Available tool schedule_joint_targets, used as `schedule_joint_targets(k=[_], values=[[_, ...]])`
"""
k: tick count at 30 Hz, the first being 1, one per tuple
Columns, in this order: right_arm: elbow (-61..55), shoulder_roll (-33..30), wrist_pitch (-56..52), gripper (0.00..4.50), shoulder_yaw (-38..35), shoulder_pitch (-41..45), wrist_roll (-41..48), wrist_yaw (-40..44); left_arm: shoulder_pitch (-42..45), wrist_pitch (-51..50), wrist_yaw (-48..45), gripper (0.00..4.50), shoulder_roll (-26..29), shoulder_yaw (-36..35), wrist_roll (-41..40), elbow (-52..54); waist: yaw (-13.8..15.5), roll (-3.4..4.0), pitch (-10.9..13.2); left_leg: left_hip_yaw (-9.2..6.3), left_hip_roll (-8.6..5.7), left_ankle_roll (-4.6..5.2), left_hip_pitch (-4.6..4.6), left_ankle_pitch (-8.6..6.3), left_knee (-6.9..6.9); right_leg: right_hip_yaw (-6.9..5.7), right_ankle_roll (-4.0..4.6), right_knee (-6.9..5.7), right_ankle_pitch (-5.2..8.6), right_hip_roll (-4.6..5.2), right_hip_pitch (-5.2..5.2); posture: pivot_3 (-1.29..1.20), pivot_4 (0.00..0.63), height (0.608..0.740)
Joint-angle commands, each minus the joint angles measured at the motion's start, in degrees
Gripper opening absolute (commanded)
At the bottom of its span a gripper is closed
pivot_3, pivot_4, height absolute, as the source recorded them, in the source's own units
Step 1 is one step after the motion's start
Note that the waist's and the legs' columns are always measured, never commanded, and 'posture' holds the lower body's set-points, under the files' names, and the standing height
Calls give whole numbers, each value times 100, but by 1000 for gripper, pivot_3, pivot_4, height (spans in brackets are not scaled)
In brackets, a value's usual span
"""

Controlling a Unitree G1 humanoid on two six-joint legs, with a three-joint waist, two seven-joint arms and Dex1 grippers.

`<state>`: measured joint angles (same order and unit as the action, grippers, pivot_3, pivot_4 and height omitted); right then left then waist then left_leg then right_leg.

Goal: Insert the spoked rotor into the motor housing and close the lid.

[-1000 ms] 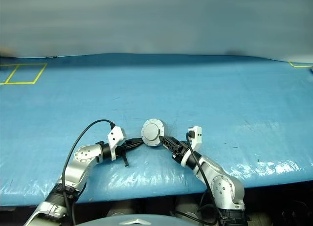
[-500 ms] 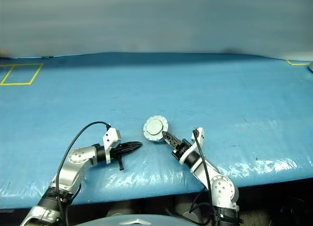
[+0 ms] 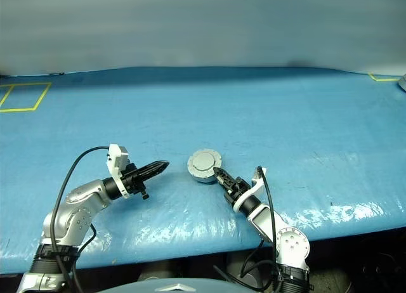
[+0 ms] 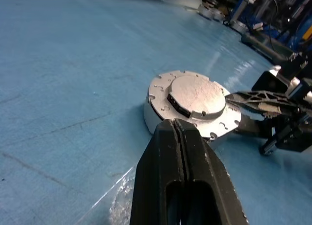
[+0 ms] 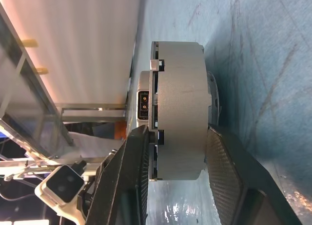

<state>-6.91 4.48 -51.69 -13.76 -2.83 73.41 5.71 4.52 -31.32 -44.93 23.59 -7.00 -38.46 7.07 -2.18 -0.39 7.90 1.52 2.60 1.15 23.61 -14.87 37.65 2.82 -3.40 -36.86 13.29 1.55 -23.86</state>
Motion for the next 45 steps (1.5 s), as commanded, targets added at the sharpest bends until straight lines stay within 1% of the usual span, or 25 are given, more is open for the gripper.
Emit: schedule_joint_targets(k=[1, 4, 5, 7, 8, 9, 13, 16, 20, 26, 29, 34, 38, 45], values=[[-485, 297, 200, 1344, 122, 208, 357, 110, 57, -433, 374, 0, -108, -551, -692, 327, -1, 0, 10, 0, -3, 0, 0, 0, 0, 1, 0, 0, 0, -3, 0, 0, 150, 740], [-734, 269, 256, 1344, 188, 403, 581, 135, -104, -754, 593, 577, -215, -883, -1264, 481, -13, -1, 29, -1, -6, -1, 3, 0, 0, 0, 1, -2, 0, -10, -4, 0, 150, 740], [-791, 263, 270, 1344, 208, 472, 650, 126, -168, -863, 664, 862, -269, -961, -1456, 532, -17, 0, 32, 0, -5, -1, 5, 0, 0, 1, 2, -2, 0, -10, -7, 0, 150, 740], [-875, 261, 288, 1344, 248, 596, 789, 108, -263, -1013, 844, 1529, -441, -1109, -1843, 587, -10, -1, 33, 0, -4, -1, 8, 0, 1, 2, 1, -3, -1, -9, -10, 0, 150, 740], [-912, 286, 318, 1344, 265, 651, 878, 62, -260, -1124, 1114, 1907, -625, -1276, -2217, 547, -5, -1, 33, 0, -4, -1, 8, 0, 4, 1, 1, -3, -1, -9, -9, 0, 150, 740], [-921, 320, 353, 1344, 274, 702, 1011, -21, -274, -1186, 1288, 2187, -753, -1375, -2442, 535, 6, -3, 33, -2, -4, -1, 8, 0, 5, 0, 1, -2, -1, -8, -7, 0, 150, 740], [-964, 304, 443, 1344, 440, 849, 1393, -215, -532, -1369, 1566, 3593, -1032, -1328, -2867, 749, 10, -5, 34, -12, -6, -1, 10, 0, 16, -7, 0, -2, -1, -7, 2, 0, 150, 740], [-1074, 221, 461, 1344, 613, 853, 1525, -263, -580, -1319, 1639, 4477, -1216, -1286, -3131, 949, 14, -6, 34, -13, -12, -1, 12, 0, 21, -7, -1, -4, -3, -6, 3, 0, 150, 740], [-1175, 131, 458, 1344, 756, 910, 1636, -396, -600, -1265, 1578, 4477, -1392, -991, -3187, 1253, 9, -6, 34, -13, -13, -2, 9, 1, 28, -7, 2, -5, -4, -9, 6, 0, 150, 740], [-1102, -52, 372, 1344, 901, 974, 1794, -490, -705, -1273, 1607, 4477, -1662, -621, -3281, 1245, 7, -6, 34, -13, -17, -3, 9, 1, 28, -6, 2, -5, -4, -11, 6, 0, 150, 740], [-1089, -171, 354, 1344, 926, 1021, 1851, -509, -665, -1219, 1623, 4477, -1758, -566, -3246, 1029, 10, -6, 34, -15, -17, -3, 10, 1, 29, -8, 2, -5, -4, -12, 6, 0, 150, 740], [-1099, -281, 387, 1344, 967, 1039, 1893, -534, -425, -1041, 1356, 4477, -1933, -505, -3122, 546, 10, -6, 34, -15, -19, -3, 10, 1, 34, -8, 2, -6, -4, -13, 8, 0, 150, 740], [-1114, -383, 370, 1344, 1000, 1041, 1894, -570, -187, -824, 1236, 4477, -2182, -546, -3138, 243, 11, -7, 34, -14, -22, -3, 11, 1, 37, -6, -1, -5, -5, -13, 9, 0, 150, 740], [-1127, -426, 446, 1344, 1023, 1016, 1945, -657, 273, -734, 1188, 4477, -2579, -494, -3032, -484, 12, -8, 34, -14, -22, -3, 15, 1, 38, -9, -2, -4, -6, -15, 9, 0, 150, 740]])
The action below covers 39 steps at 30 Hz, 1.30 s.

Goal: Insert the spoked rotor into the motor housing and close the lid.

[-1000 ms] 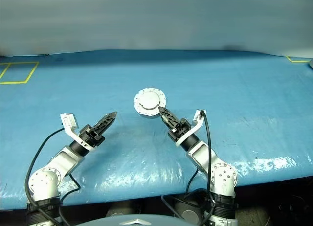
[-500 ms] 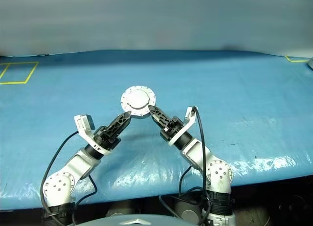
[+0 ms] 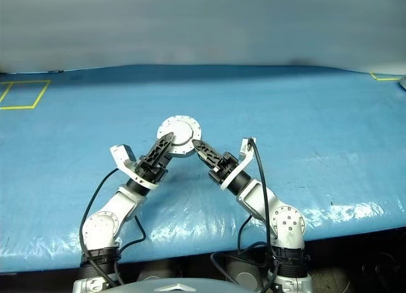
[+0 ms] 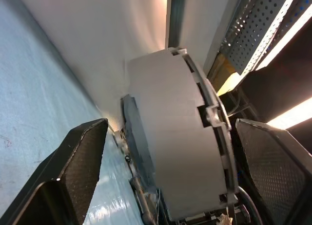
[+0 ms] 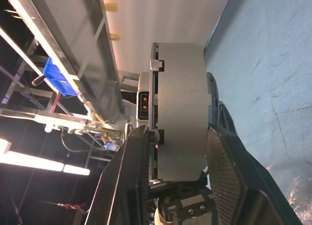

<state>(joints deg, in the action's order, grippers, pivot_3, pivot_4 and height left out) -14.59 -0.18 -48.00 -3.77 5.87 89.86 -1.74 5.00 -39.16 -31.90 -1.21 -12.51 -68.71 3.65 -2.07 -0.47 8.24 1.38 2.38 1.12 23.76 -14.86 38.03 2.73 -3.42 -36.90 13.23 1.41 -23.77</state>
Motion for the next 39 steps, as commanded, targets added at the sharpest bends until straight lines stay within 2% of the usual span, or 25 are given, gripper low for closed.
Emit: schedule_joint_targets(k=[1, 8, 11, 14, 16, 31, 39], values=[[-356, 38, 79, 1344, 24, 141, 303, 73, 274, 22, -141, 4477, -112, 81, 21, -190, 1, 0, 0, 0, 0, 0, 1, 0, 2, 0, 0, 0, 0, 0, 0, 0, 150, 740], [-343, 45, 98, 1344, 48, 148, 289, 64, 473, -101, -113, 4477, -246, 325, 190, -293, 0, -1, -1, -1, 0, 0, 2, 0, 3, 1, -2, 1, -1, 0, 0, 0, 150, 740], [-333, 58, 117, 1344, 60, 140, 260, 71, 497, -51, -82, 3882, -288, 301, 233, -292, 1, -1, -1, -1, 0, 0, 2, 0, 3, 0, -2, 0, -1, -1, 1, 0, 150, 740], [-346, 58, 152, 1344, 79, 133, 222, 92, 486, -56, -77, 2951, -311, 216, 127, -254, -2, -1, -1, -2, 0, 0, 1, 0, 4, 2, -2, -1, -1, -1, 1, 0, 150, 740], [-355, 57, 180, 1344, 85, 128, 215, 124, 497, -68, -53, 2592, -308, 185, 78, -228, -2, -1, -1, -3, 0, 0, 2, 0, 3, 2, -2, -1, -1, -1, -1, 0, 150, 740], [-329, 113, 309, 1344, 122, 102, 159, -54, 542, 4, 290, 2569, -323, 131, -7, 73, 1, -1, 0, -5, 0, 0, 2, 0, 5, 1, -3, -1, -1, -1, 1, 0, 150, 740], [-454, 108, 518, 1344, 167, 109, -302, -210, 651, 143, 464, 2569, -342, 55, 21, -33, 2, -1, -1, -5, 0, 0, 2, 0, 6, 1, -3, -1, -2, -1, 1, 0, 150, 740]])
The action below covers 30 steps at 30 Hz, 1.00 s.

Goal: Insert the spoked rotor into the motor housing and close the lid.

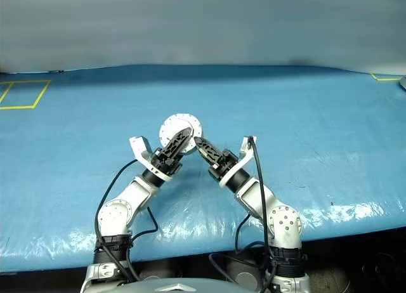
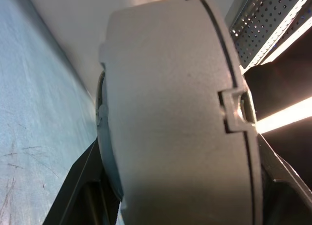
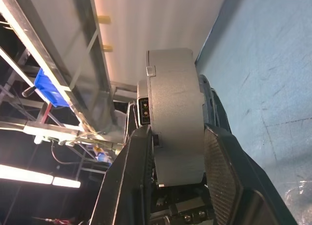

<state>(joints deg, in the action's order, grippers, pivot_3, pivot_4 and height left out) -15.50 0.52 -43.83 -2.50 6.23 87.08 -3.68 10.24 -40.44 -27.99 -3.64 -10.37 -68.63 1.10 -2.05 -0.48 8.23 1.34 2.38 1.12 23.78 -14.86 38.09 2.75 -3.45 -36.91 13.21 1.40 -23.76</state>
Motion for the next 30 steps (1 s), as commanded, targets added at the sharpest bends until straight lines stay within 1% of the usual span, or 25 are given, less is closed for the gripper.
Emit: schedule_joint_targets(k=[1, 3, 4, 5, 7, 9, 10, 14, 18, 21, 24, 26, 30], values=[[-369, 49, 121, 1344, 38, 72, -64, -33, 125, 268, 145, 2569, -97, -153, 37, 229, 1, 0, 0, -1, 0, 0, 0, 0, 0, 0, 0, 0, 0, 0, 0, 0, 150, 740], [-379, 55, 140, 1344, 42, 69, -116, -19, 130, 305, 164, 2569, -111, -157, 49, 240, 0, 0, 0, 0, 0, 0, 0, 0, 0, 0, 0, 0, 0, 0, 0, 0, 150, 740], [-385, 56, 155, 1911, 45, 65, -133, -3, 136, 327, 160, 2569, -116, -159, 51, 246, 1, 0, 0, -1, 0, 0, 0, 0, 0, 0, 0, 0, 0, 0, 0, 0, 150, 740], [-388, 63, 170, 2112, 45, 61, -151, 5, 156, 362, 168, 2569, -127, -171, 51, 246, -4, 0, 0, 0, 0, 0, -1, 0, 0, 0, 0, 0, 0, 0, 1, 0, 150, 740], [-393, 59, 168, 2871, 45, 61, -157, 62, 229, 529, 226, 2569, -107, -177, 236, 235, -3, 0, 0, 0, 1, 0, -2, 0, 0, 2, 0, -2, 0, 0, 0, 0, 150, 740], [-381, 65, 150, 3491, 45, 55, -104, 9, 326, 686, 313, 2569, -85, -194, 447, 180, 6, 0, 0, 0, 0, -1, -1, 1, 0, -2, 0, -2, 0, -1, 1, 0, 150, 740], [-383, 59, 138, 3750, 52, 56, -90, -5, 362, 721, 260, 2569, -79, -229, 425, 226, 16, 0, 0, 1, 0, -1, -1, 1, 0, -2, 0, -1, 0, -1, 1, 0, 150, 740], [-389, 37, 130, 3750, 64, 64, -129, -24, 489, 866, 247, 2569, -78, -403, 351, 365, 43, -1, 0, 3, -2, -1, 2, 1, 1, -1, -1, 2, -1, 1, 1, 0, 150, 740], [-475, -22, 249, 3750, 54, 57, -473, -39, 611, 1332, 566, 2569, 9, -670, 722, 249, 38, -1, 0, 3, -1, -1, 1, 1, 1, 0, -2, 1, -1, 0, 1, 0, 150, 740], [-534, -204, 430, 3750, 95, 27, -1252, -122, 744, 1640, 856, 2569, 291, -818, 1268, -148, 39, -1, 0, 4, -1, -3, 0, 2, 0, -1, -1, -1, -1, -2, 1, 0, 150, 740], [-588, -503, 562, 3750, 410, -25, -2318, -49, 1036, 1825, 1173, 2569, 509, -863, 1805, -813, 53, -2, -1, 6, -3, -8, -1, 5, 1, -2, -1, -2, -1, -4, 2, 0, 150, 740], [-571, -536, 605, 3750, 516, -67, -2634, 14, 1183, 1849, 1235, 2569, 549, -891, 1952, -1109, 69, -4, -2, 7, -8, -8, 1, 5, 3, 0, -4, -1, -3, -2, 3, 0, 150, 740], [-557, -436, 593, 3750, 556, -122, -2952, 106, 1514, 1817, 1182, 2569, 570, -991, 2113, -1911, 116, -10, 1, 4, -10, -9, 11, 6, 4, -2, -7, 4, -4, 0, -1, 0, 150, 740]])
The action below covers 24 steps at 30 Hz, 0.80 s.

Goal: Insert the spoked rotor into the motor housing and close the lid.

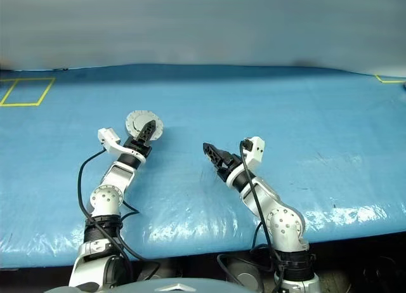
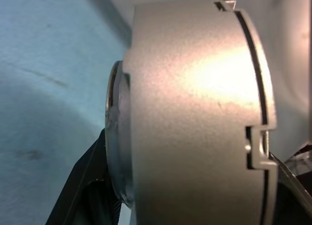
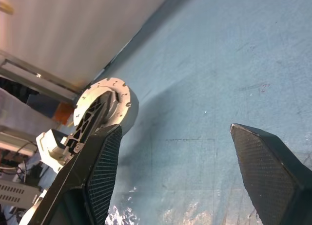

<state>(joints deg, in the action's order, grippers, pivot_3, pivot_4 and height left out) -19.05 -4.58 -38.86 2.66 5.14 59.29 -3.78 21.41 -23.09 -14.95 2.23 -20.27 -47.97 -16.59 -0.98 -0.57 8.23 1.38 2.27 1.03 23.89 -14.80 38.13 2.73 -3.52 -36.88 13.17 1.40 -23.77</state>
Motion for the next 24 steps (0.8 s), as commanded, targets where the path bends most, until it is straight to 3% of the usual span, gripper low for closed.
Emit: schedule_joint_targets(k=[1, 9, 15, 24], values=[[-212, 99, 89, 3750, 40, -22, -229, 129, 453, 77, -115, 2569, -11, -12, 105, -319, 11, -1, 1, -1, 0, 0, 1, 0, 1, -1, -1, 0, 0, 0, 0, 0, 150, 740], [-182, 302, 23, 3750, -33, -146, -506, 106, 623, 115, -89, 2569, 162, -162, 515, -1278, -13, -2, -1, 0, 1, -2, -19, 1, -1, 2, -1, -7, -1, -1, 13, 0, 150, 740], [-175, 364, -53, 3785, -35, -125, -652, 170, 594, 87, -7, 4387, 345, -172, 804, -1381, -84, -2, -14, 1, 4, -9, -48, 13, 0, 8, 1, -12, -16, -5, 36, 0, 150, 740], [-182, 402, -50, 3785, 38, -173, -874, 366, 476, 319, 574, 4474, 1132, -751, 997, -1346, -293, -4, -17, -2, 38, -12, -93, 42, -19, 56, 28, -19, -40, -62, 39, 0, 150, 740]])
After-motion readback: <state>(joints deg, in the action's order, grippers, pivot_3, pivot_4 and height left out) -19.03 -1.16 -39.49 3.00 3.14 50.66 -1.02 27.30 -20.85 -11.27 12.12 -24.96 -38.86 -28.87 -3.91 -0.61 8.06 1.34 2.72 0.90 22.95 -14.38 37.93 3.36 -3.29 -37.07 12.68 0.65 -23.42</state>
